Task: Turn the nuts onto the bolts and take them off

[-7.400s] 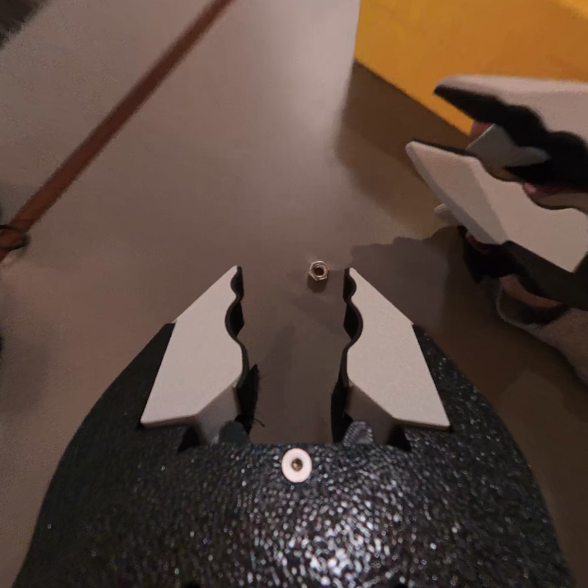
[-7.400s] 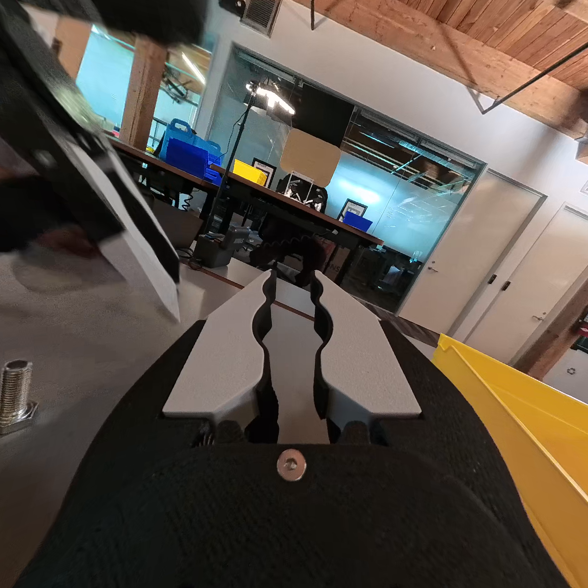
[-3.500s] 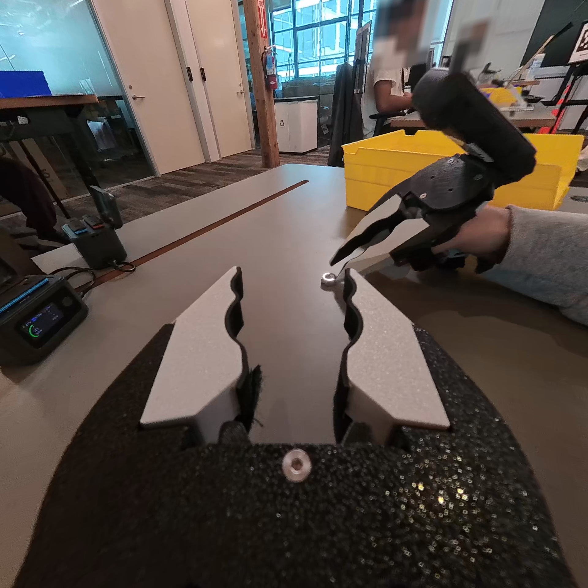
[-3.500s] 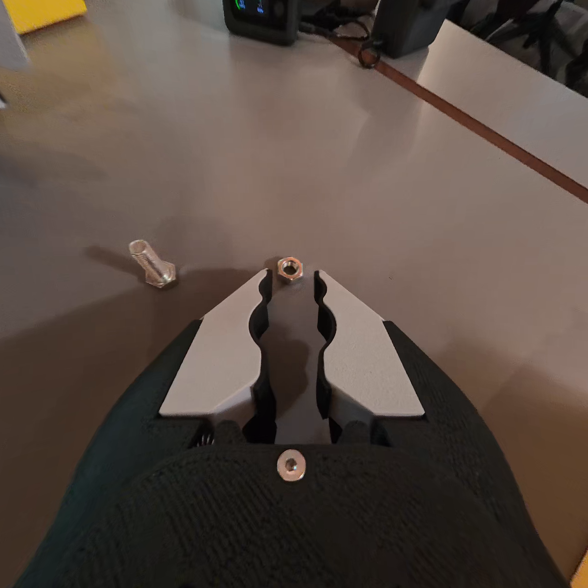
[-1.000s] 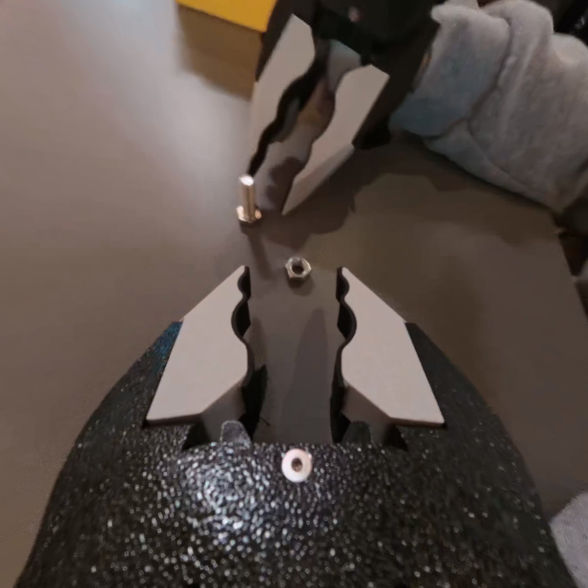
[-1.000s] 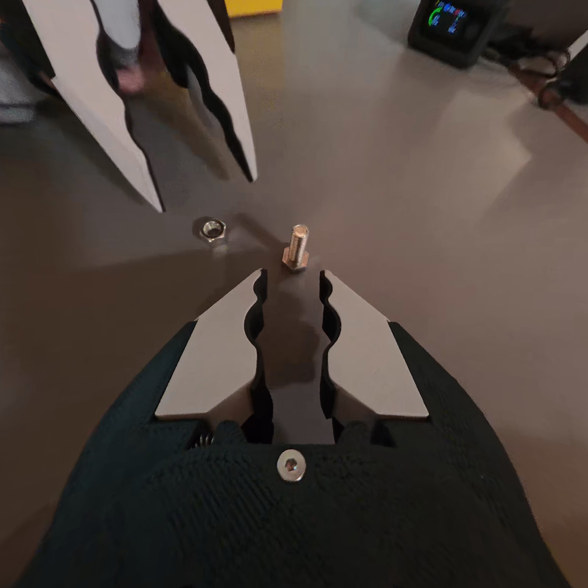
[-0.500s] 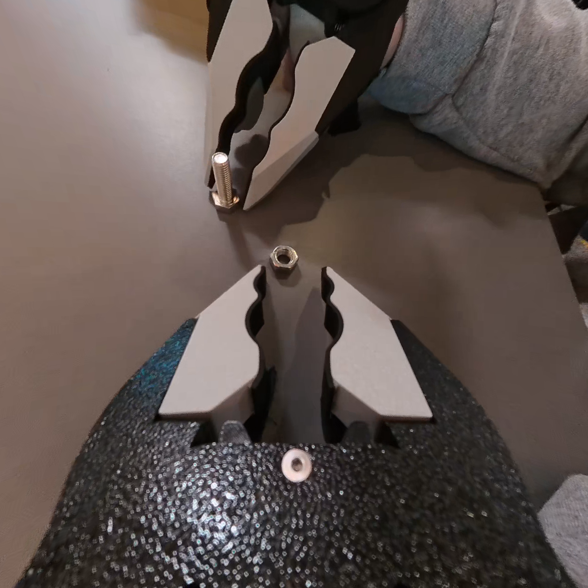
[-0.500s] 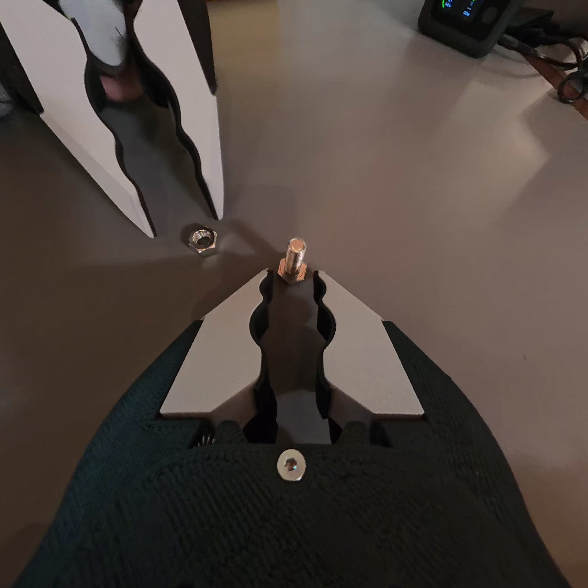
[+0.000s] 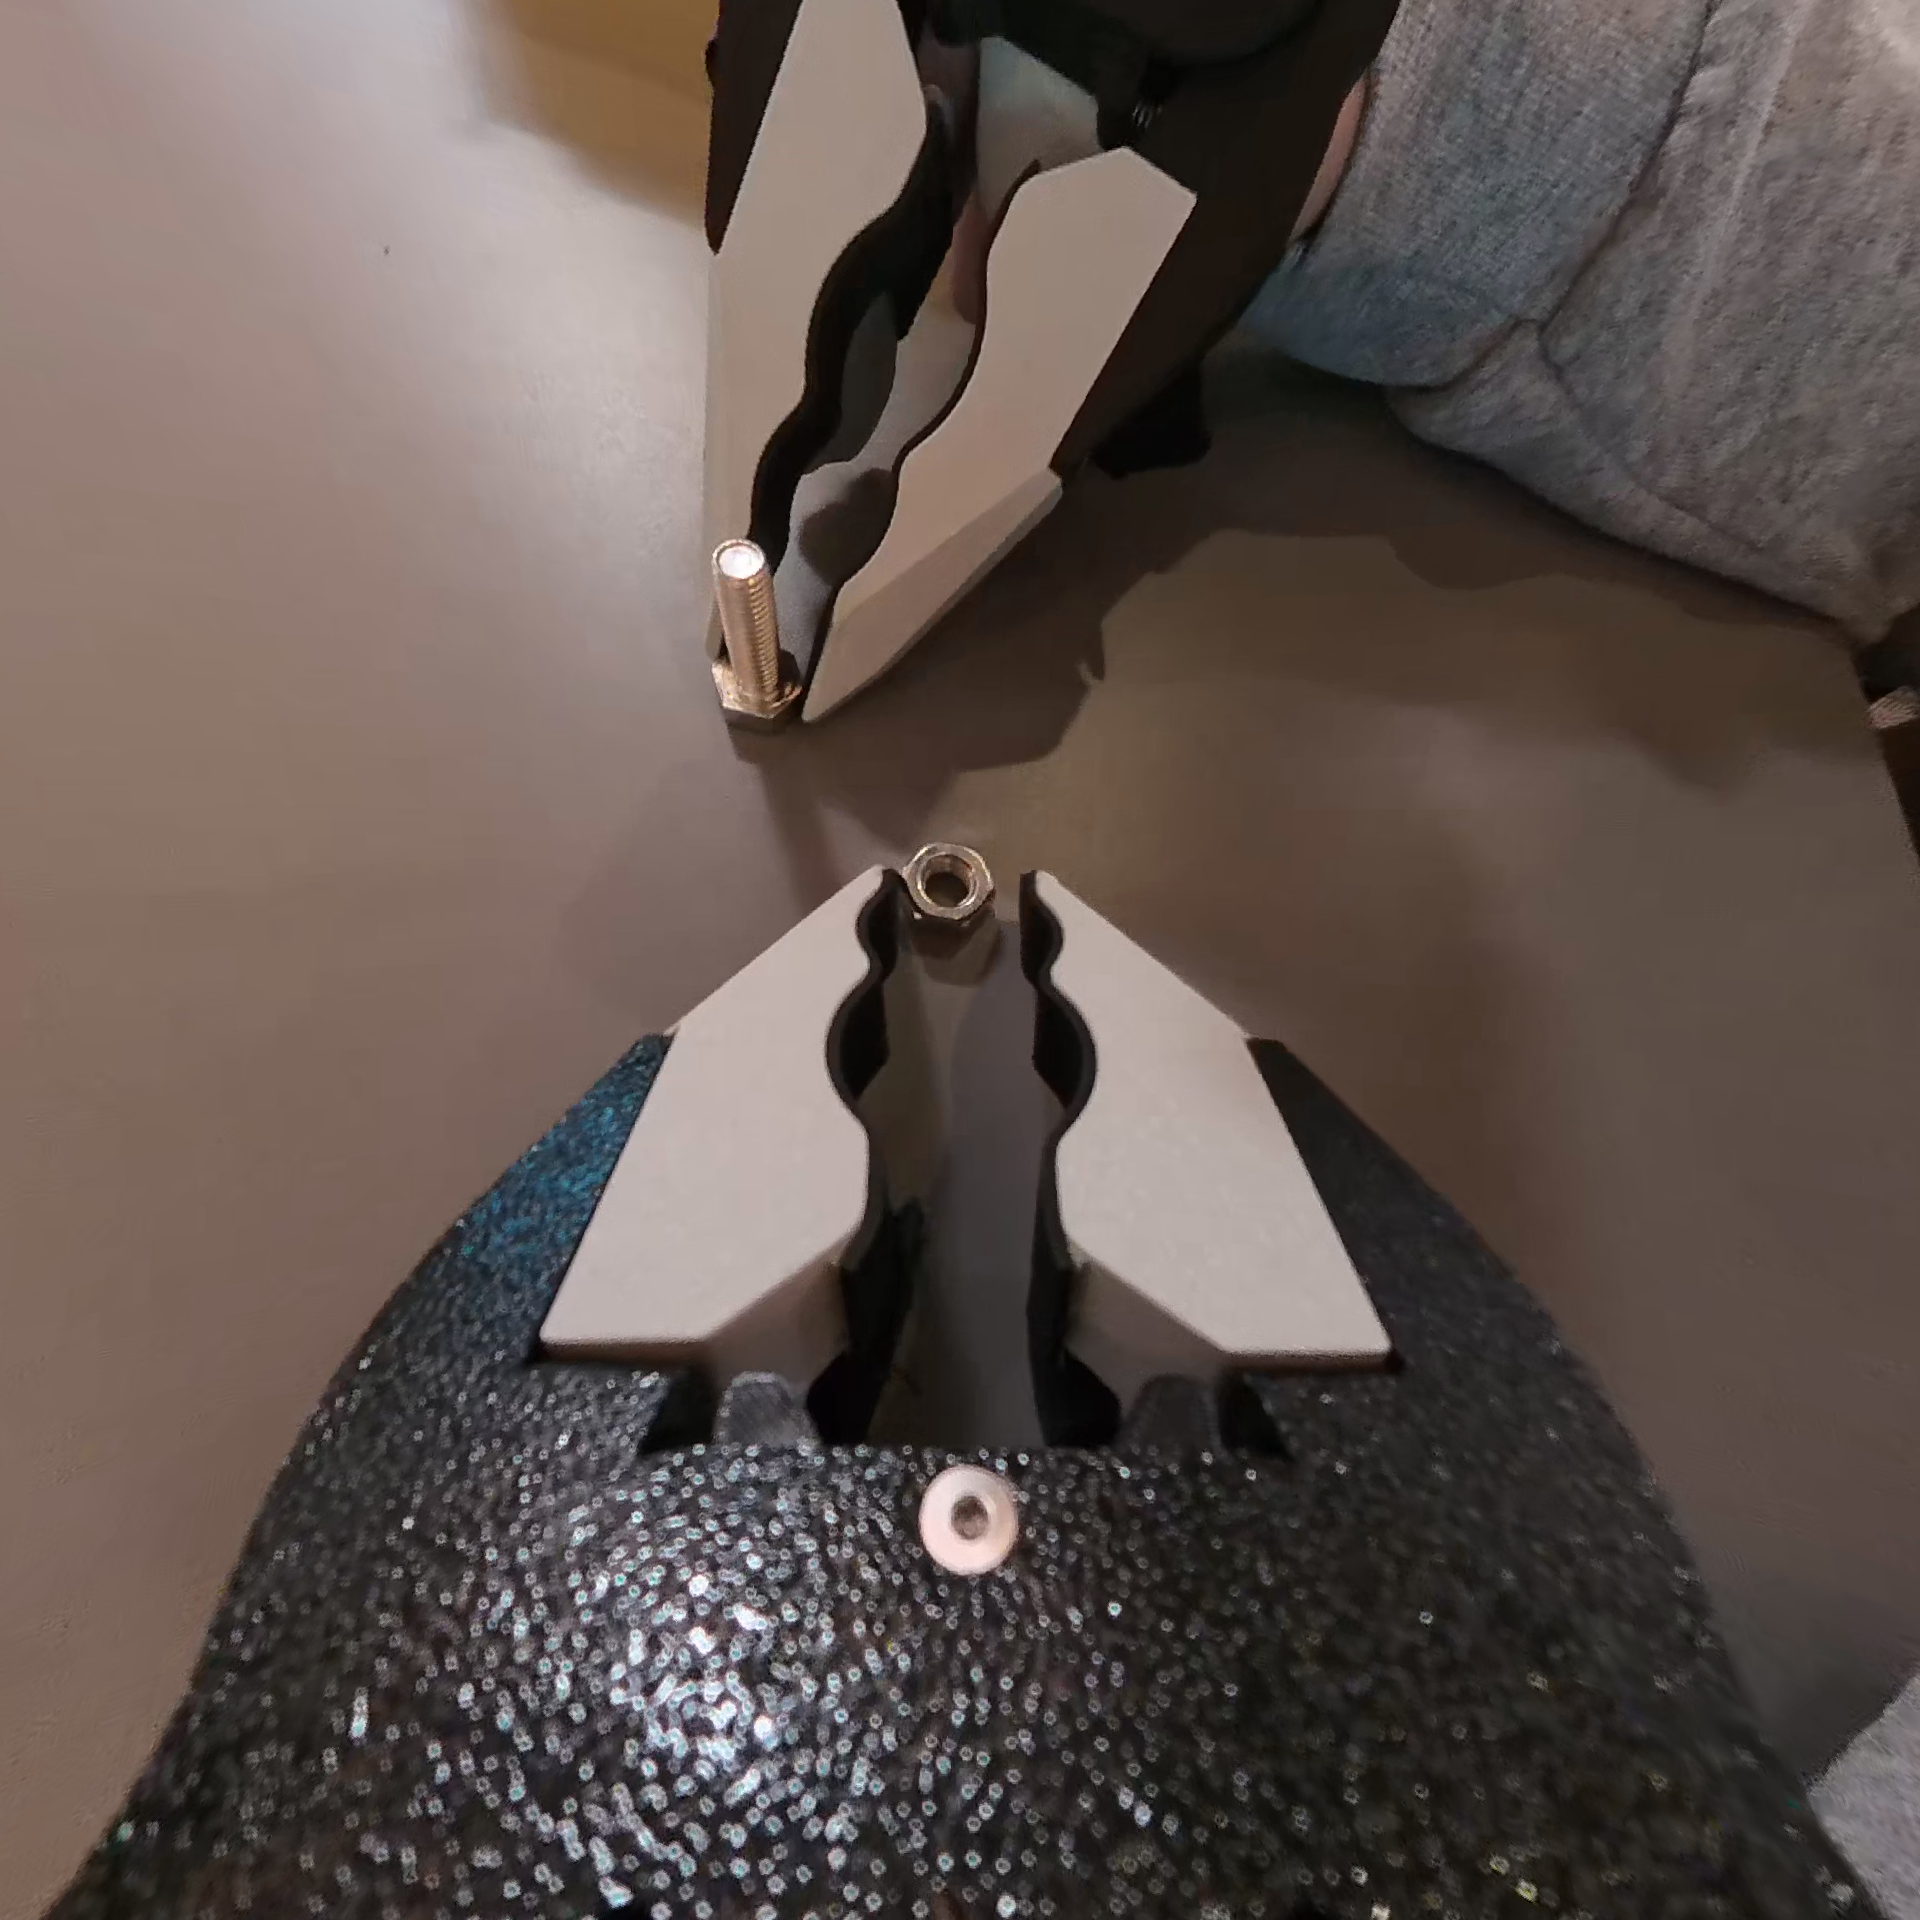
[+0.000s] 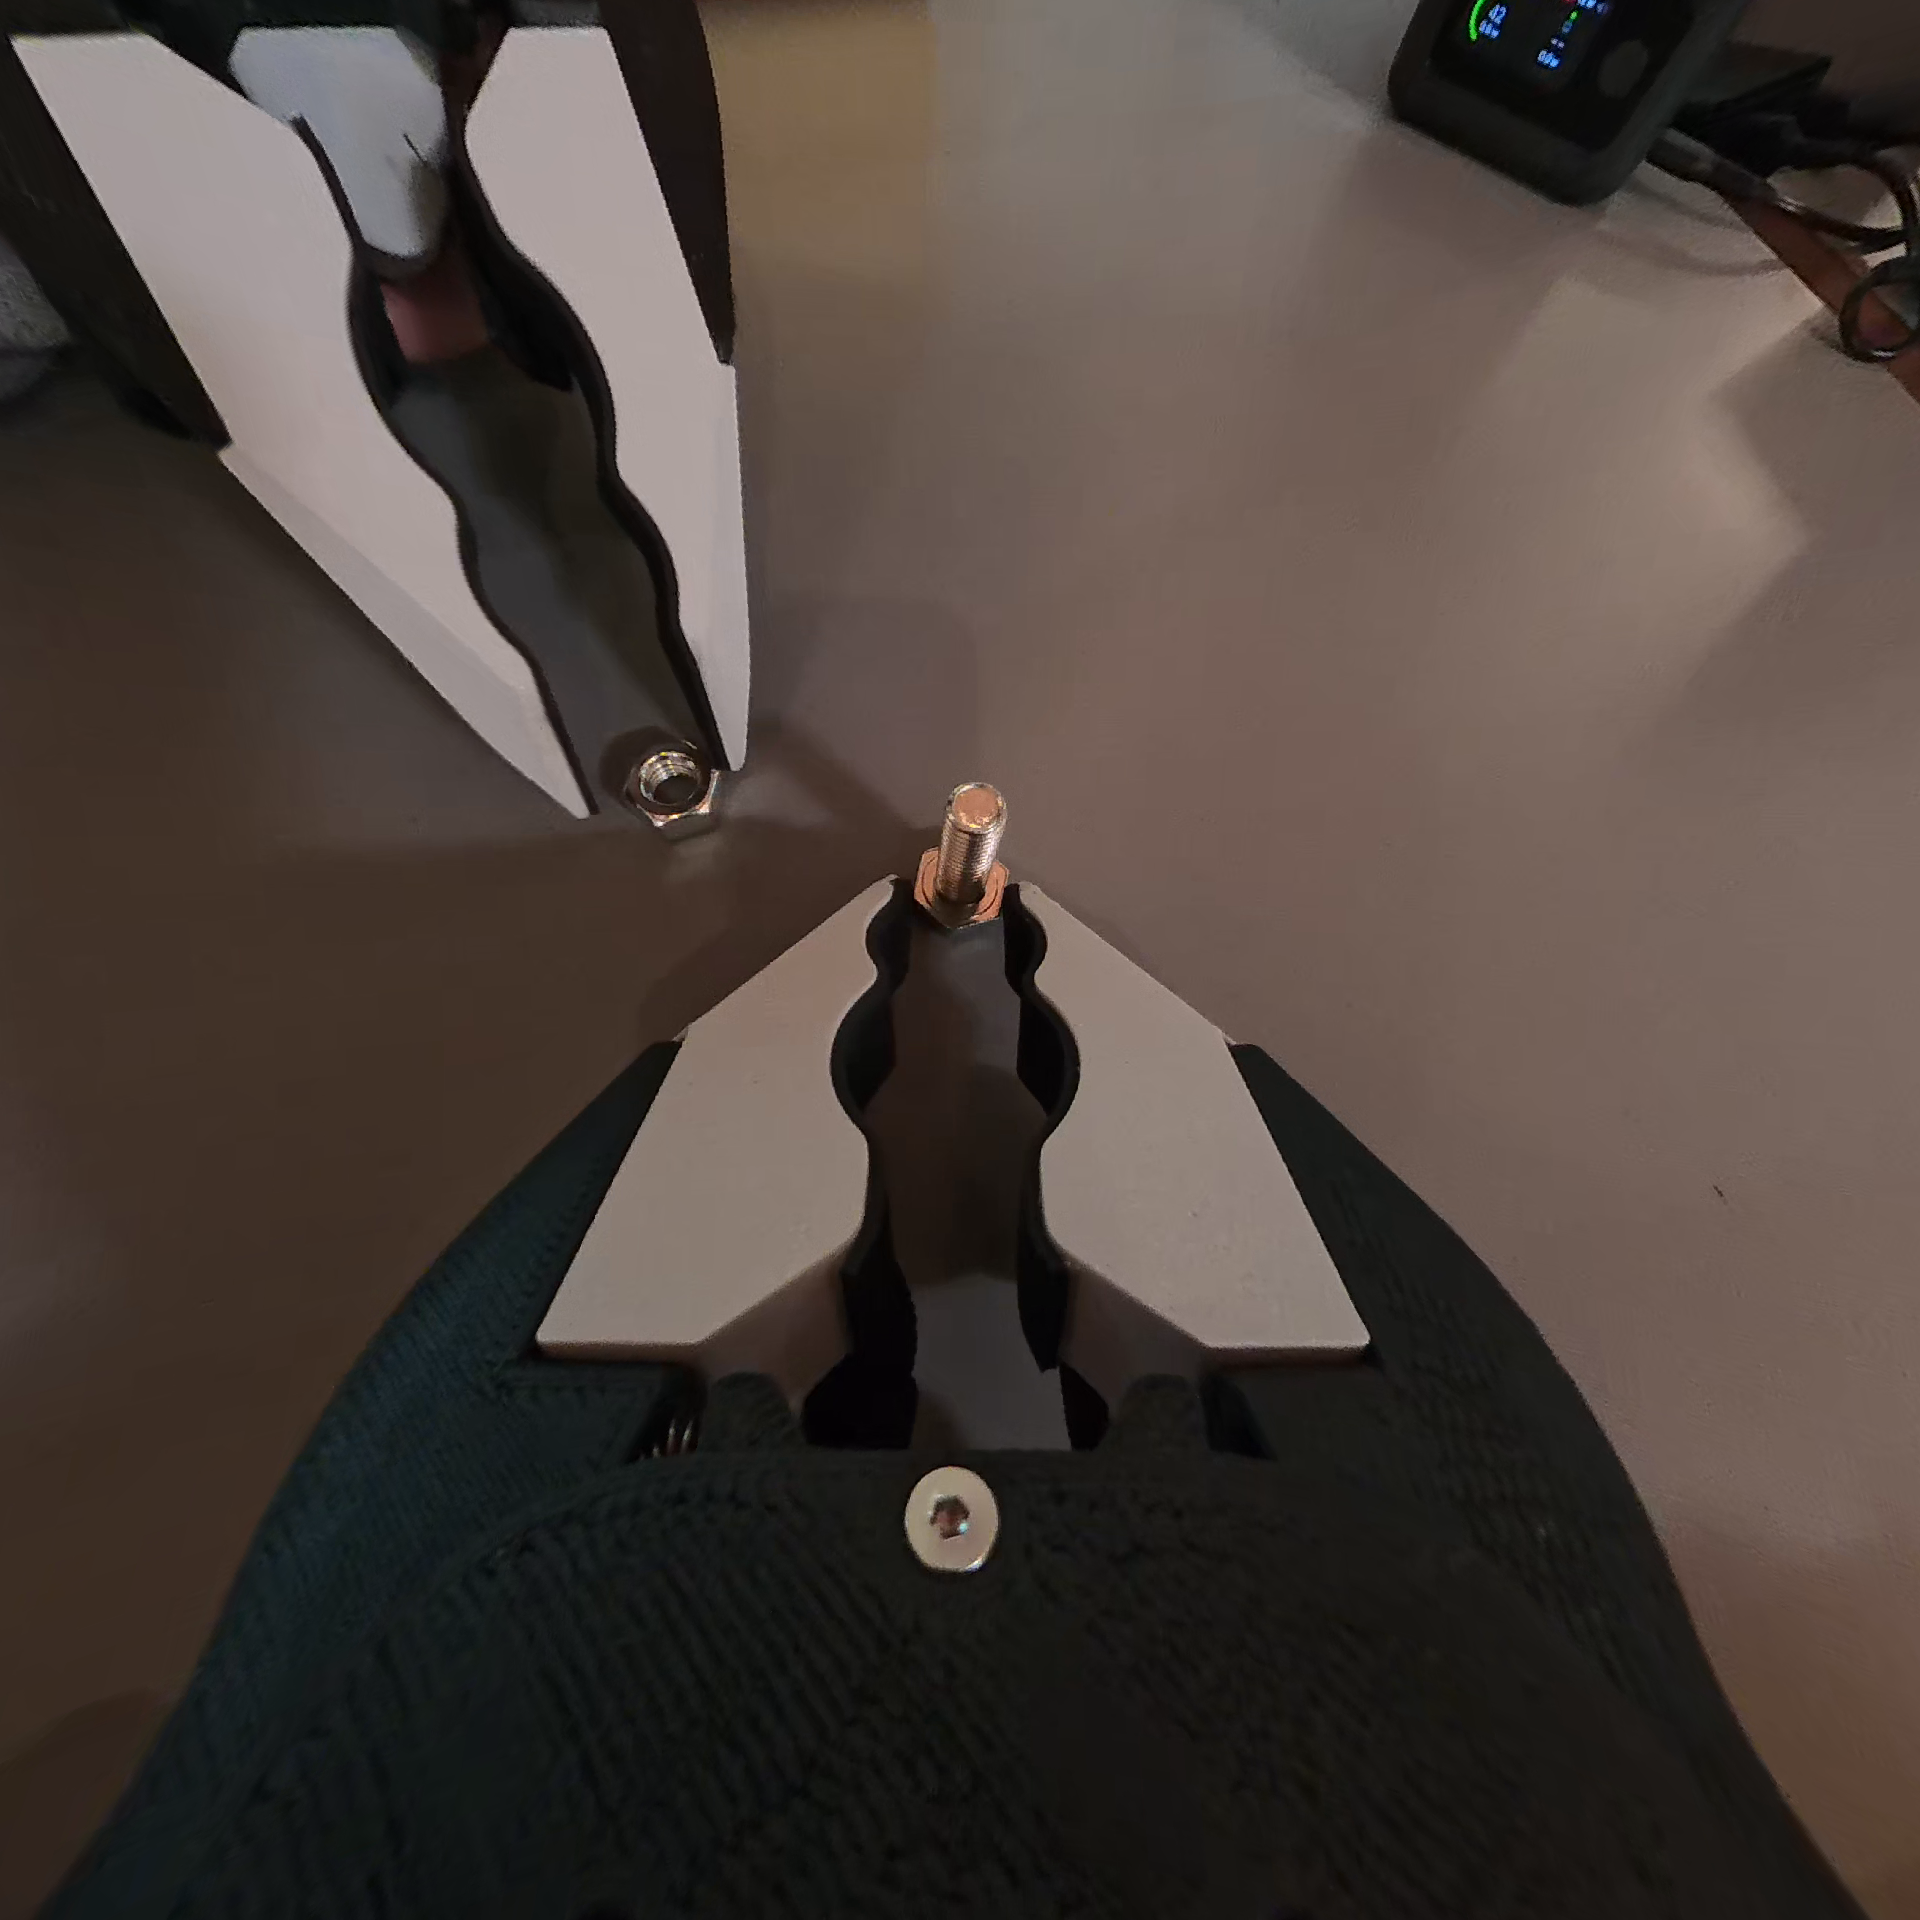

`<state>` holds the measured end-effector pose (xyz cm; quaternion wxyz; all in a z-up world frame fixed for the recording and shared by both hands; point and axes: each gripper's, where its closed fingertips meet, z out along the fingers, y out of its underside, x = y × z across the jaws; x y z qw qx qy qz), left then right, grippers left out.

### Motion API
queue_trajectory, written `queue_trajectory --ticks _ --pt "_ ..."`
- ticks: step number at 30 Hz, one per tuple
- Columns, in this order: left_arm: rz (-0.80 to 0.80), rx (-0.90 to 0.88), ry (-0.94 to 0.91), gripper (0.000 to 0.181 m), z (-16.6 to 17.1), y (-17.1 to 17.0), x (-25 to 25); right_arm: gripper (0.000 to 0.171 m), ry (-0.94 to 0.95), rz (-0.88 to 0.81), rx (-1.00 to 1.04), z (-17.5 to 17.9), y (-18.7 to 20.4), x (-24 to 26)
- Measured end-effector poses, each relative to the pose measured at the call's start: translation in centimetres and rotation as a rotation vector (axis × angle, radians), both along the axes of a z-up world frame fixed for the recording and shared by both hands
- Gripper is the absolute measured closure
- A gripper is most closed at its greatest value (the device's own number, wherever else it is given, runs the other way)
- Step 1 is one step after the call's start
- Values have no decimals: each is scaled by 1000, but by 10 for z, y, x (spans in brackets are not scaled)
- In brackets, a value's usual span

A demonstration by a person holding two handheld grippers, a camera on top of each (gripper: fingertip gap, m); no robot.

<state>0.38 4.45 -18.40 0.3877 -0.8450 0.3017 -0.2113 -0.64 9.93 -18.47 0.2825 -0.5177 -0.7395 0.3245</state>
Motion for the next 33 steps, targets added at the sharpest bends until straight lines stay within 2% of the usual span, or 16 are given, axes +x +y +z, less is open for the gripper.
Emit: queue_trajectory --ticks 14,21,33 --pt "-8 28 34 166 0 1 3 155 4 2 11 0 -1 0" --pt "136 252 -11 166 44 18 -16 155 7 50 18 0 -13 1" --pt "79 190 38 166 40 9 -9 154 5 148 31 1 -49 -8"
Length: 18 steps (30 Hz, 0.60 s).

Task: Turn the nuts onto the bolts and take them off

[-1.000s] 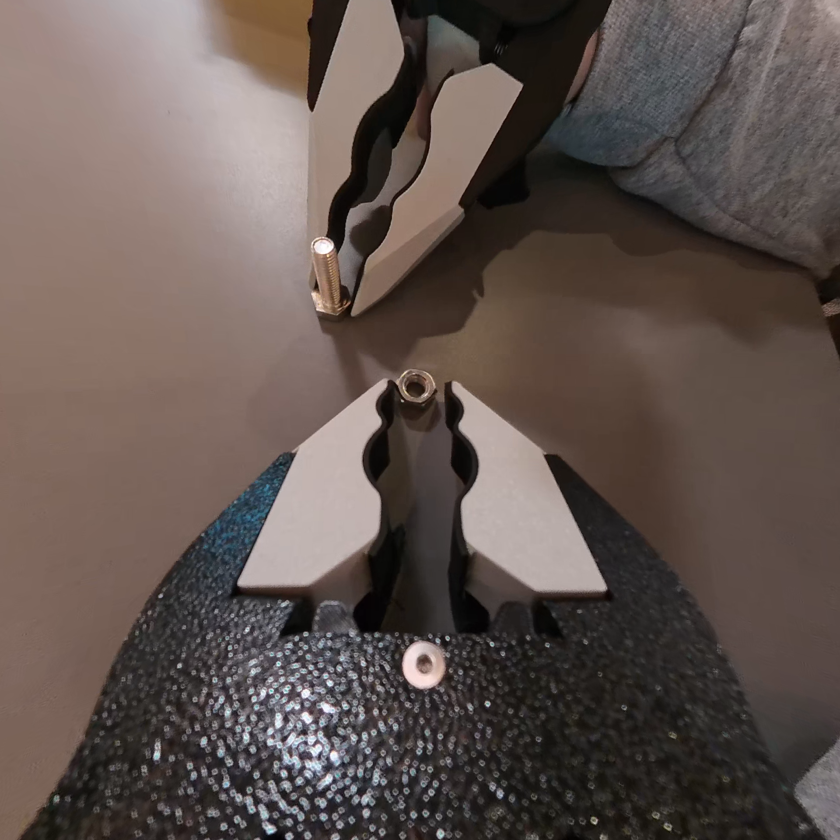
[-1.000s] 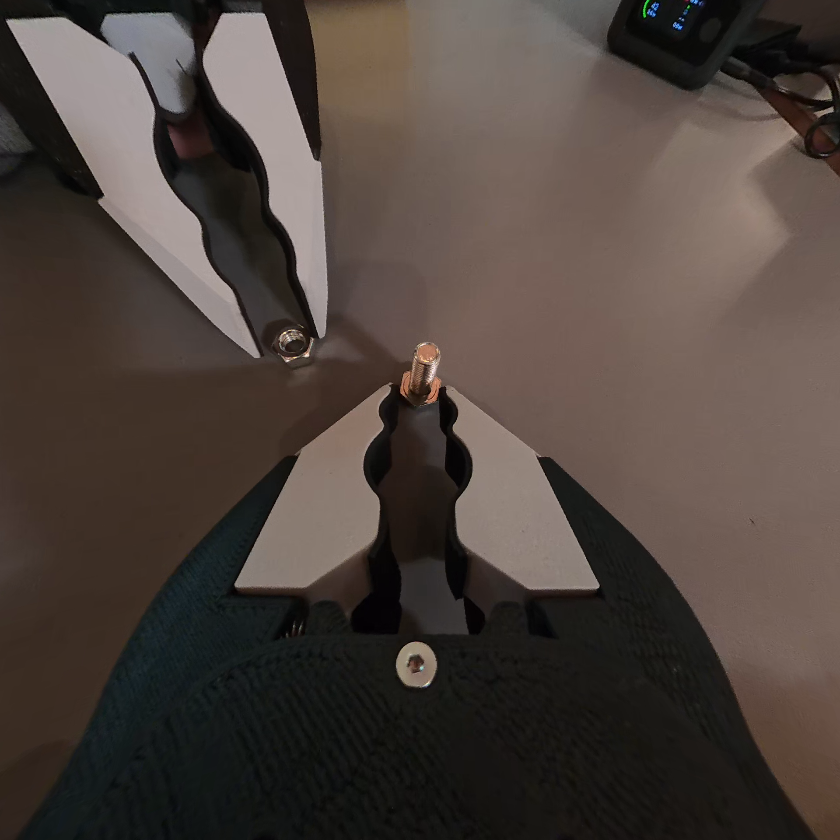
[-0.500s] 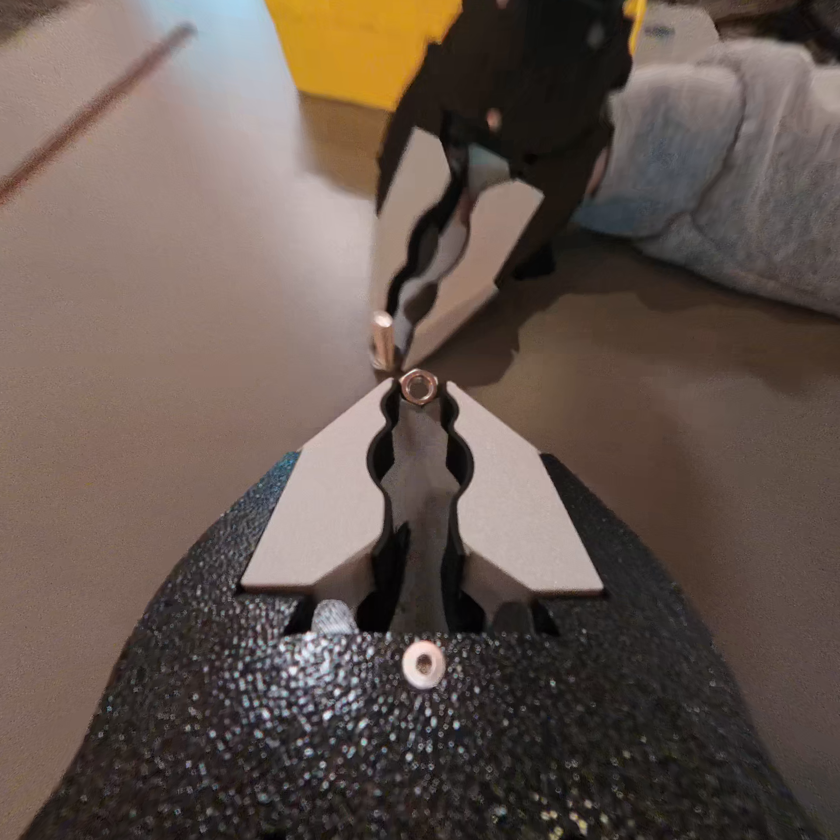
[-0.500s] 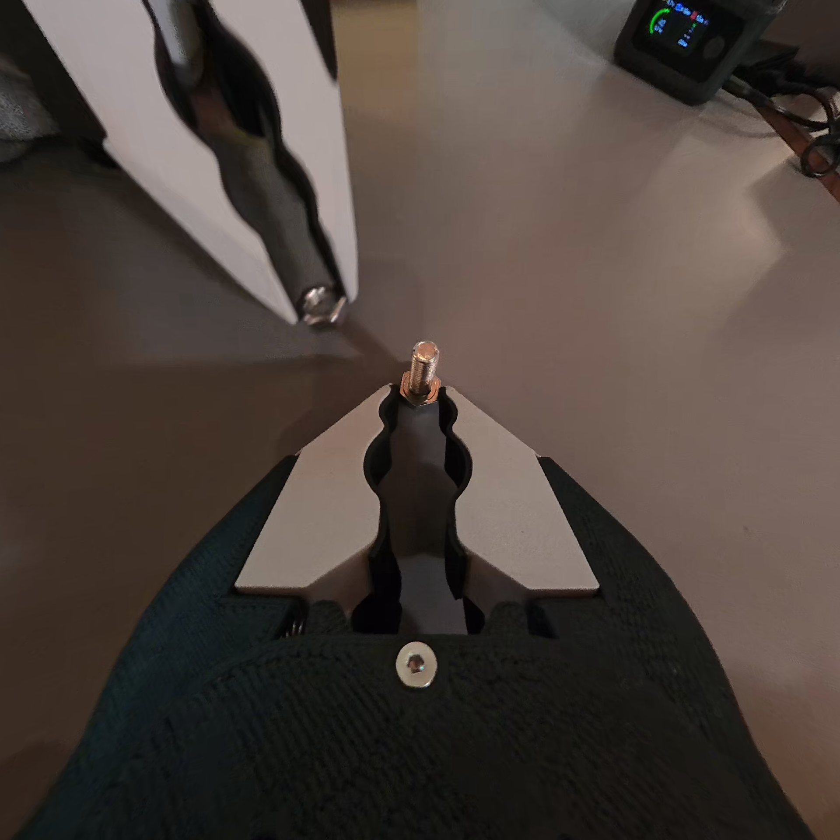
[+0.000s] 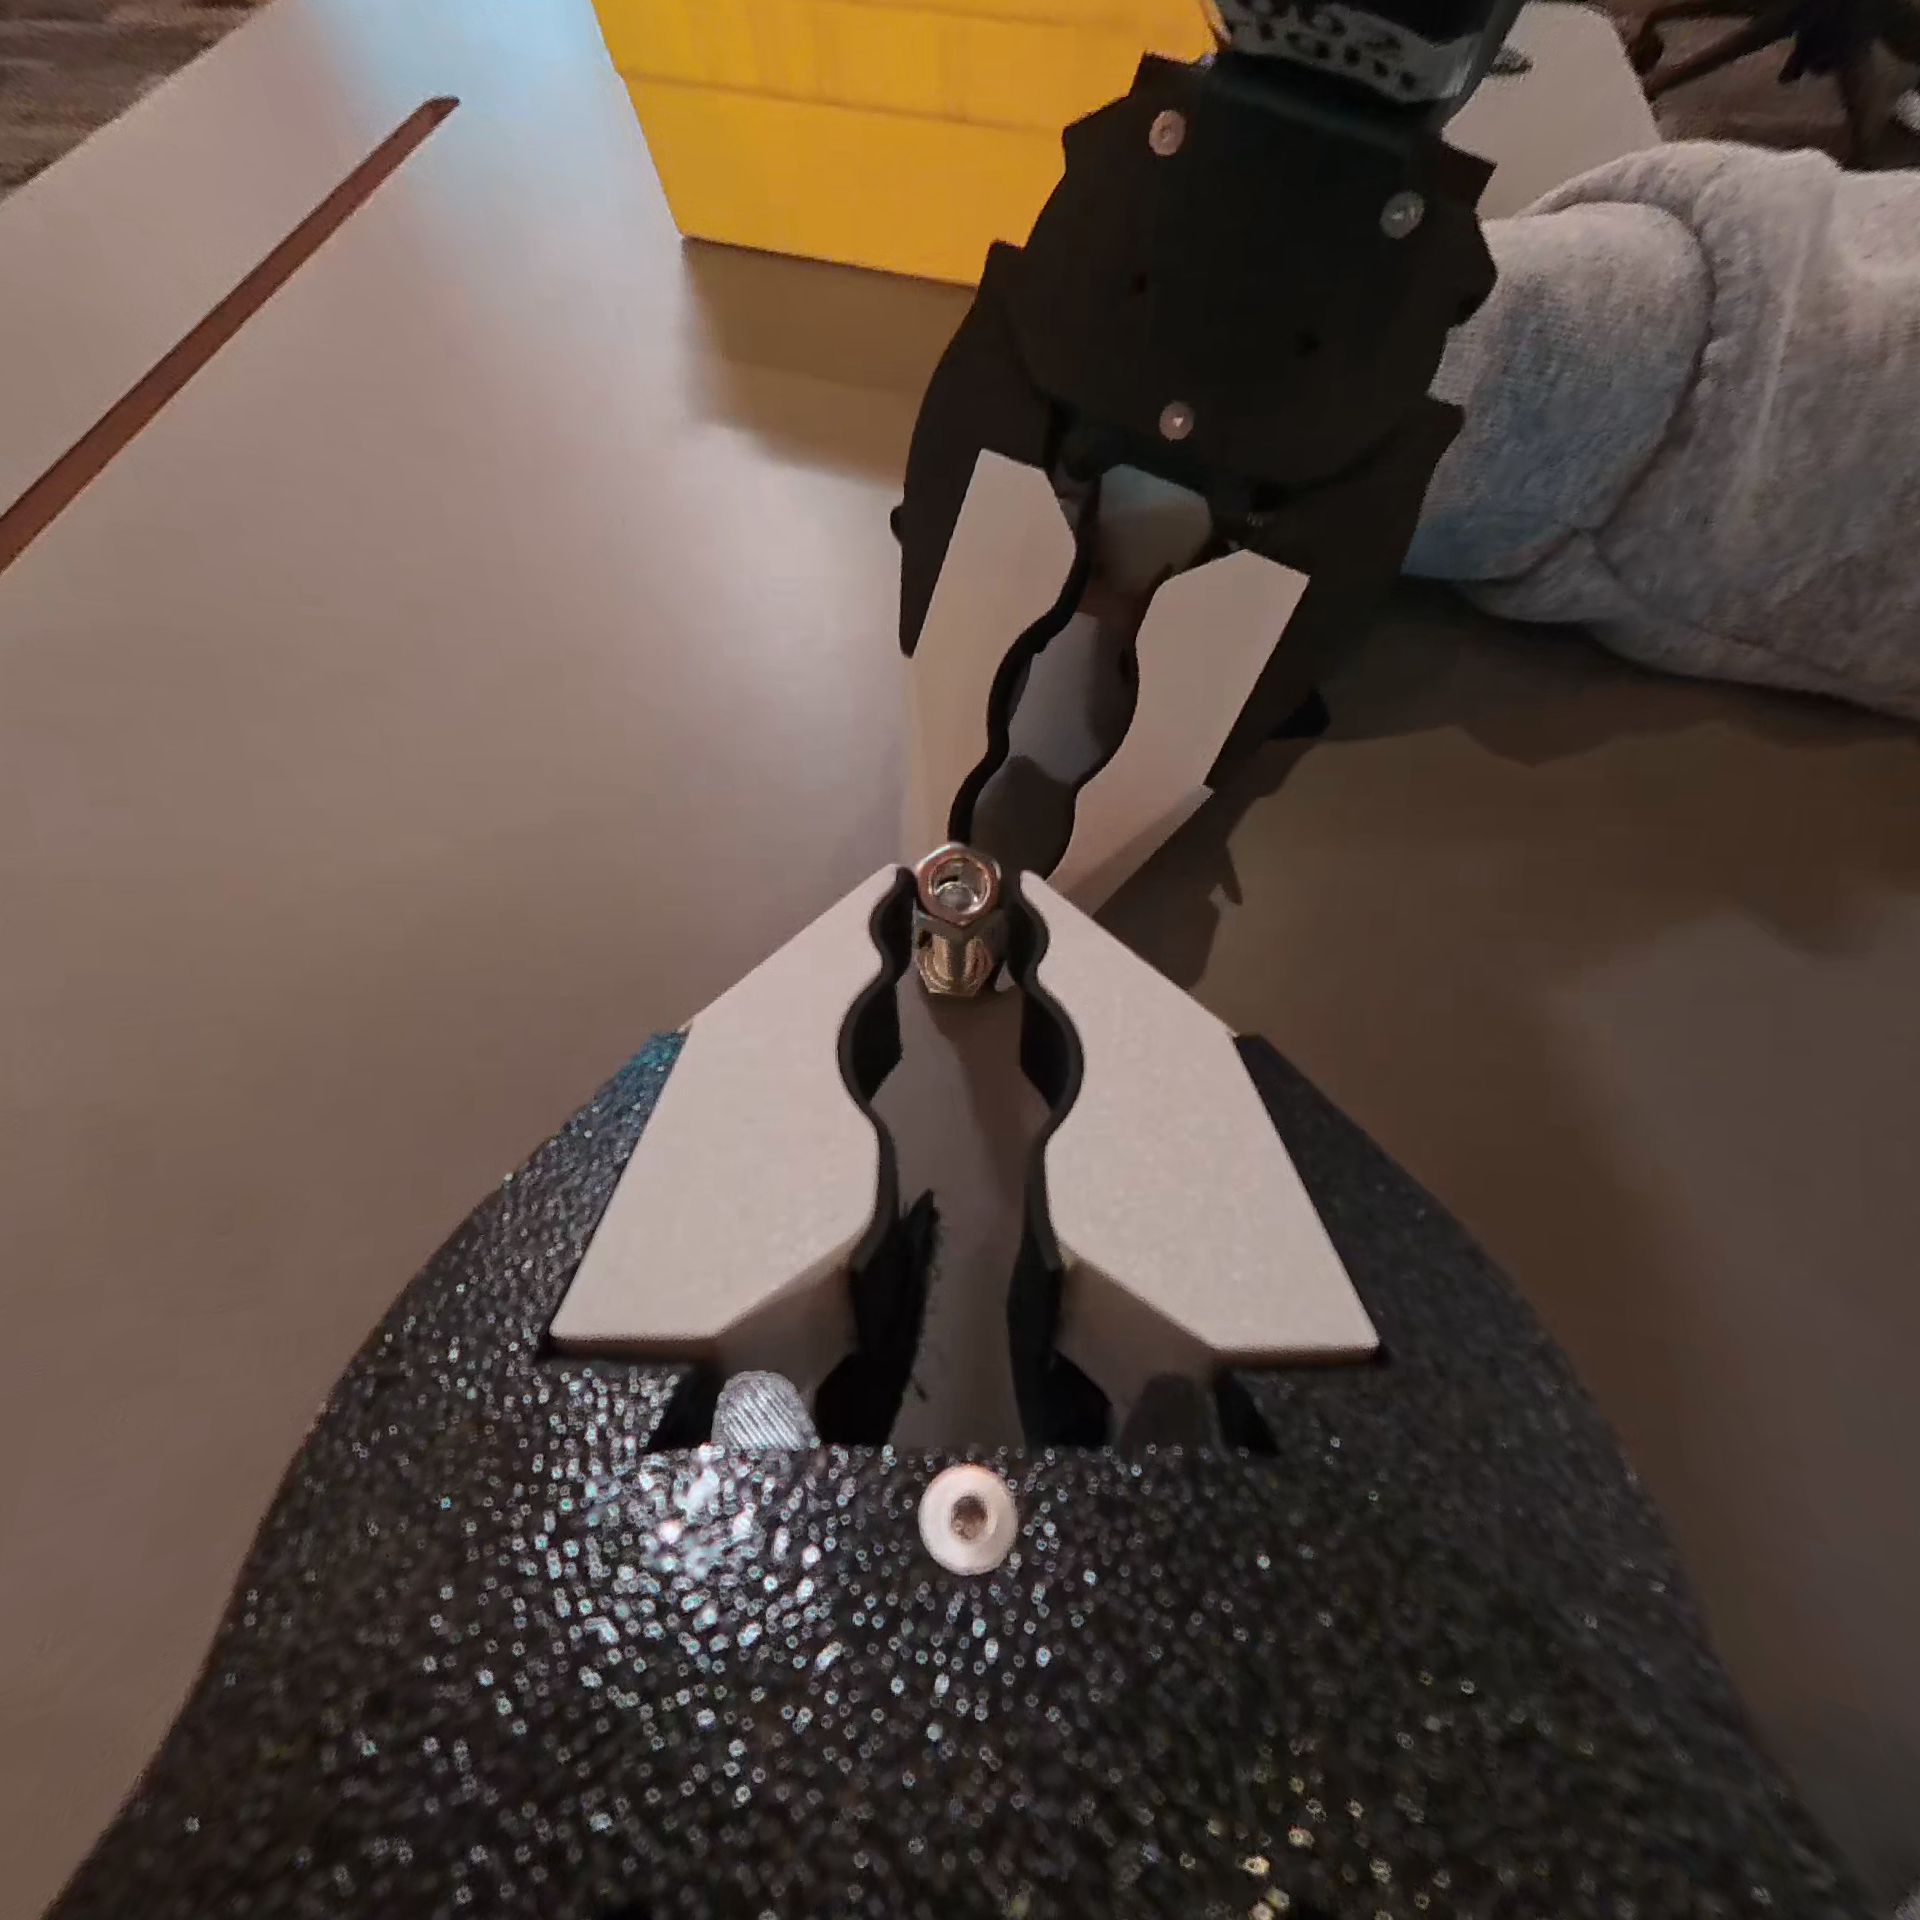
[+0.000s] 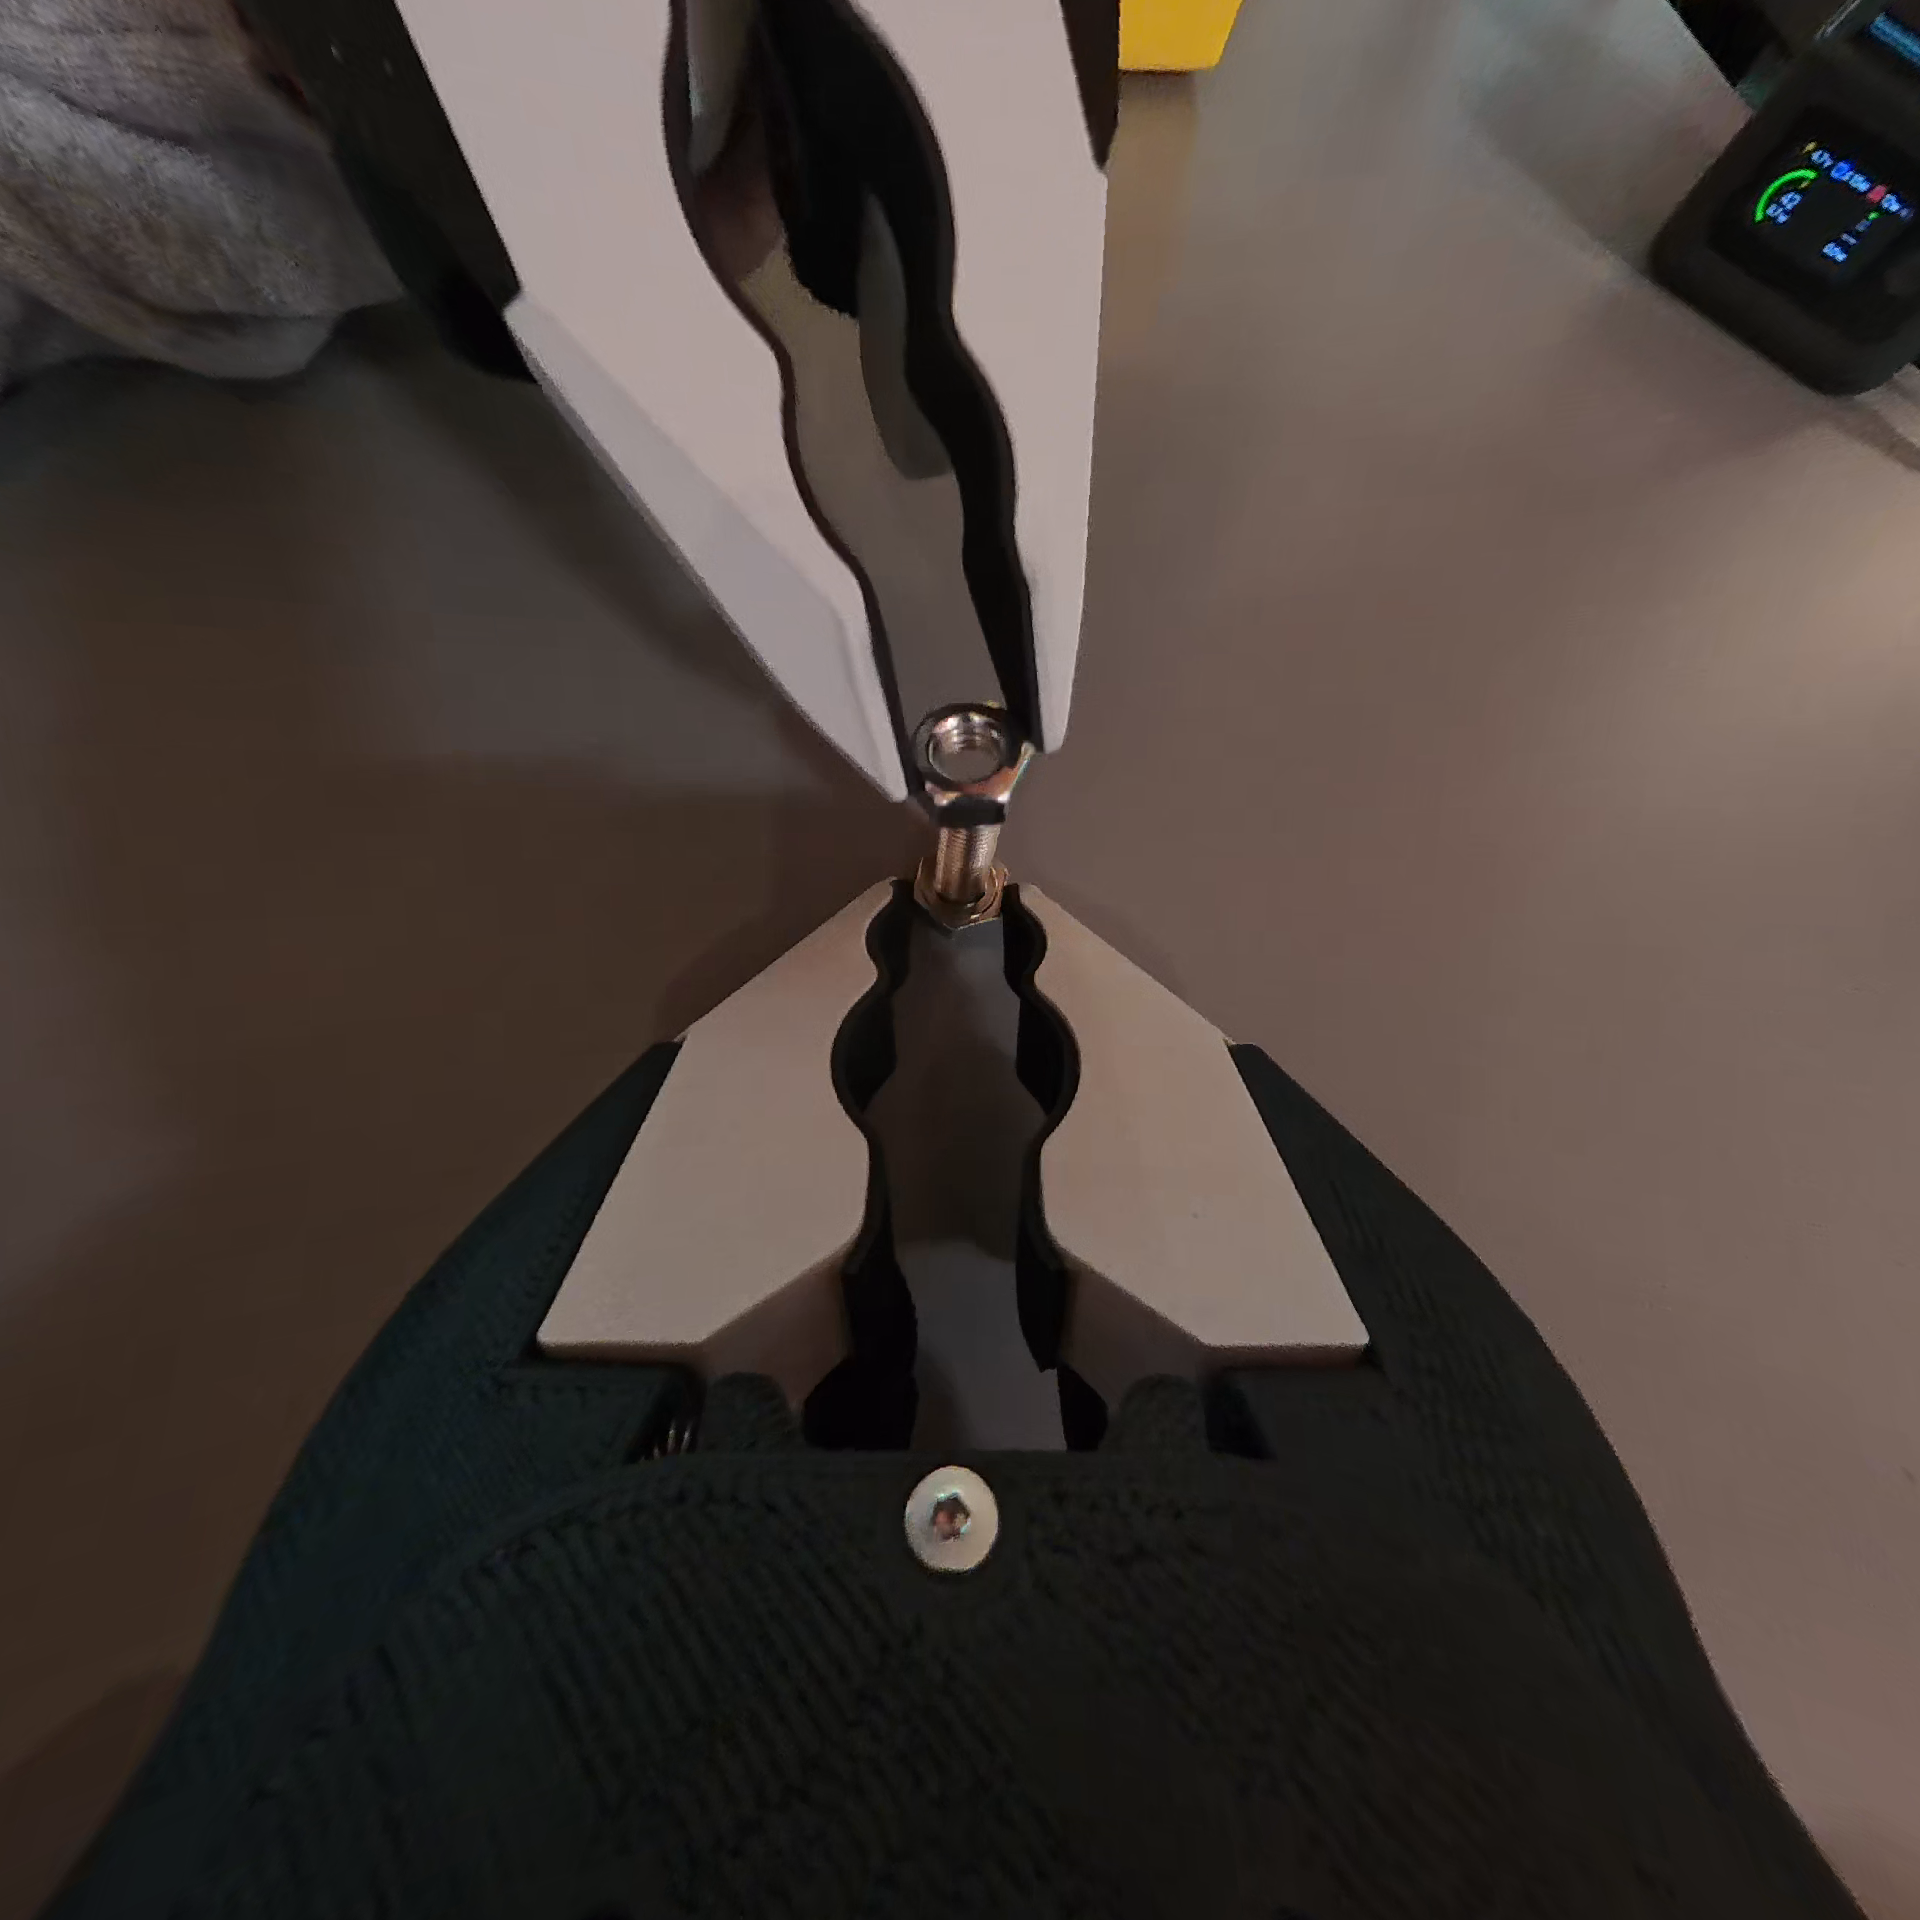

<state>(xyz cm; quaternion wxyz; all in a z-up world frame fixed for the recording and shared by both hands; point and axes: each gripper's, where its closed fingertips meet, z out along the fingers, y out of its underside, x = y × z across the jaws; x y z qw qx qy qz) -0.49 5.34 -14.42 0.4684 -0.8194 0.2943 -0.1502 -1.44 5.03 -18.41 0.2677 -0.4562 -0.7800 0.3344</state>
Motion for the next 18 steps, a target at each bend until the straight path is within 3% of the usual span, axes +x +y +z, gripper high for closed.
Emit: queue_trajectory --ticks 18 --pt "68 -100 78 166 -6 2 0 155 0 -5 -7 0 -1 -1"
